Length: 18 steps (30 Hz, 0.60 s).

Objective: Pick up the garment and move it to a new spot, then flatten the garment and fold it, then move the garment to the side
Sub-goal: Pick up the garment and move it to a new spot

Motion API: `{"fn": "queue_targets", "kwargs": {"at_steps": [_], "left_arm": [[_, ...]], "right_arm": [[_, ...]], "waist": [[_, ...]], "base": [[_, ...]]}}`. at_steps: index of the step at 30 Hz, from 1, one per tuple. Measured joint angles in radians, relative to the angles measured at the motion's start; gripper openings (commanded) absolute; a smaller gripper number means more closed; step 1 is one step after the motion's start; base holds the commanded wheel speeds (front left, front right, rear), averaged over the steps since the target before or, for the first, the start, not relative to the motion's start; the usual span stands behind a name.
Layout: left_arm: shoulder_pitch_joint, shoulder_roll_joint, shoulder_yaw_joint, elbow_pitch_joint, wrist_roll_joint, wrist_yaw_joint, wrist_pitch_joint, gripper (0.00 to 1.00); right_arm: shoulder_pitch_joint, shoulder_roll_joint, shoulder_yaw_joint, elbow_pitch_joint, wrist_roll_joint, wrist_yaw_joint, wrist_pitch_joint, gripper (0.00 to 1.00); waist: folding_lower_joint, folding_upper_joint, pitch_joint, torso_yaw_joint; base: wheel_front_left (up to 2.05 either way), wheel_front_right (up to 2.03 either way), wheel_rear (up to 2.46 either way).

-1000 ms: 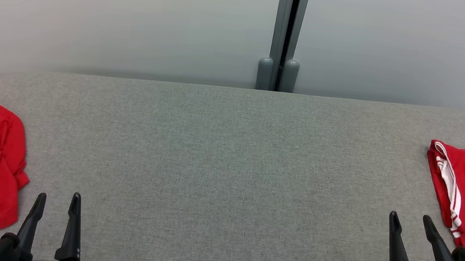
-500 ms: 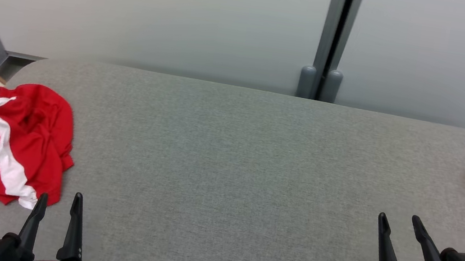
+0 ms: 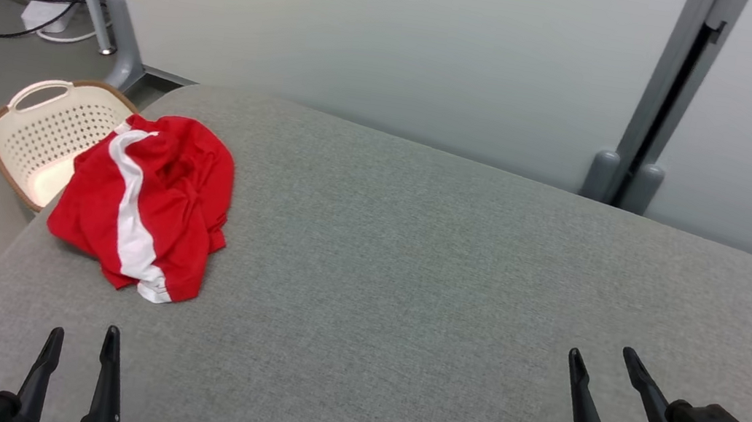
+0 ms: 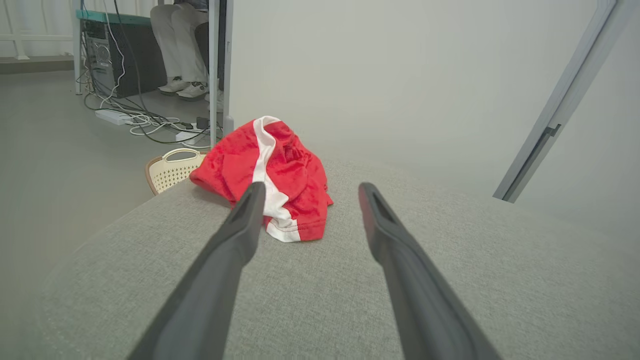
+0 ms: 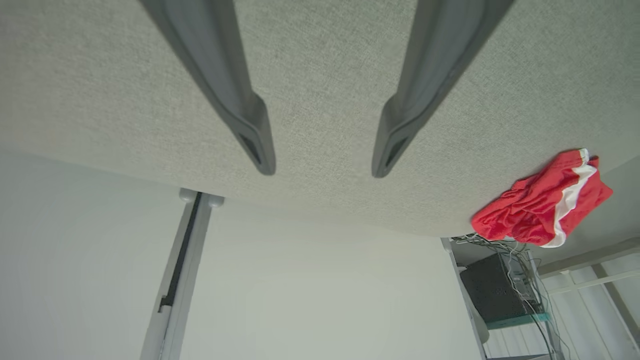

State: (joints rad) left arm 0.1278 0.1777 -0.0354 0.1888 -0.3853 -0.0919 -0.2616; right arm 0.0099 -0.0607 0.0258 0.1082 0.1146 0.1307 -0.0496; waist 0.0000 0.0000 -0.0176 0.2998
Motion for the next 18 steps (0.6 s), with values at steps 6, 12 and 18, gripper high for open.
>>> {"fn": "queue_targets", "kwargs": {"at_steps": [6,12,18], "left_arm": [[0.005,0.0,-0.006,-0.007,0.0,0.003,0.0,1.0],[0.009,0.003,-0.006,-0.011,-0.002,0.003,0.0,1.0],[0.01,0.0,-0.004,-0.015,-0.009,0.004,0.0,1.0]], "right_arm": [[-0.002,-0.001,0.016,0.003,0.001,0.0,0.002,1.0],[-0.005,-0.004,0.019,0.007,-0.004,0.0,0.006,1.0],[-0.008,-0.012,0.012,0.006,-0.006,0.0,0.008,1.0]], "waist": [[0.0,0.0,0.0,0.063],[0.0,0.0,0.009,0.101],[0.0,0.0,0.022,0.124]], "base": [[0.0,0.0,0.0],[0.0,0.0,0.0],[0.0,0.0,0.0]]}}
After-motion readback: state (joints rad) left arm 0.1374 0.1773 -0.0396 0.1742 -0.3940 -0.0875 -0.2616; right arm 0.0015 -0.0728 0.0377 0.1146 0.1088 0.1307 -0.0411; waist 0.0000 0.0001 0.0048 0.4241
